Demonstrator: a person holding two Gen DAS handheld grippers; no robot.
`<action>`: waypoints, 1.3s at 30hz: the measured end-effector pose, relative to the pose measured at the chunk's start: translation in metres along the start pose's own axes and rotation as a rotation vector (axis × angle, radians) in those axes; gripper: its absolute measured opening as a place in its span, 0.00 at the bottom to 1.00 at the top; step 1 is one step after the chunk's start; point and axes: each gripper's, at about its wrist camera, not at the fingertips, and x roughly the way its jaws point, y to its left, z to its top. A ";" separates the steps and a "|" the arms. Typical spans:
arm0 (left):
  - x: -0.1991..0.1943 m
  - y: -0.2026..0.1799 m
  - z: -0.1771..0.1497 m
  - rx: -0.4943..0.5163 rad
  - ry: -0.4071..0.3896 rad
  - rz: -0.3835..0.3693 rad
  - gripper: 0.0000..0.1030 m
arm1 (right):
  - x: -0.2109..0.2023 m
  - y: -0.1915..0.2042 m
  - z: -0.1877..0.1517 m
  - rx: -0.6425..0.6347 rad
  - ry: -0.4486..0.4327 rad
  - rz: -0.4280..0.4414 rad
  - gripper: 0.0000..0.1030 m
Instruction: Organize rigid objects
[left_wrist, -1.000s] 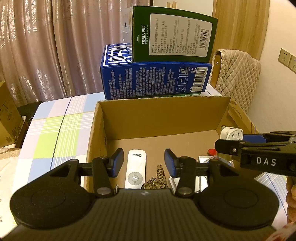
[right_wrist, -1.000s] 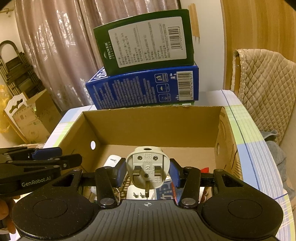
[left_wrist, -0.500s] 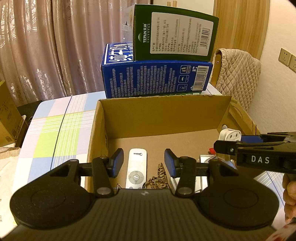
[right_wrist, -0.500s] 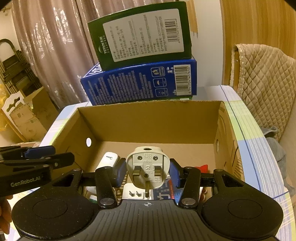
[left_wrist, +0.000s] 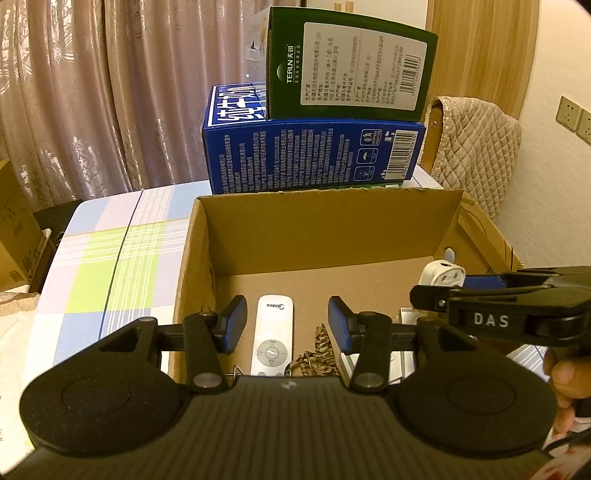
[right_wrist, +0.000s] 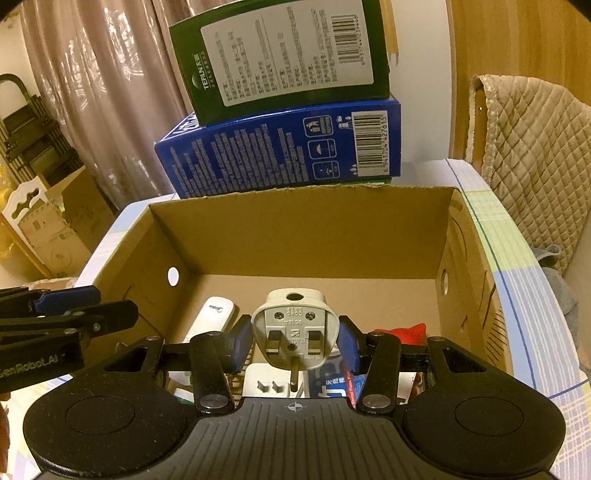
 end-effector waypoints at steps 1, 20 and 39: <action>0.000 0.000 0.000 0.001 0.001 0.000 0.42 | 0.002 -0.001 0.000 0.003 0.001 0.003 0.44; -0.019 -0.001 -0.003 -0.017 -0.016 -0.002 0.42 | -0.025 -0.002 0.004 0.006 -0.043 0.026 0.44; -0.113 -0.023 -0.036 -0.073 -0.048 0.003 0.70 | -0.121 0.001 -0.035 0.026 -0.026 0.007 0.80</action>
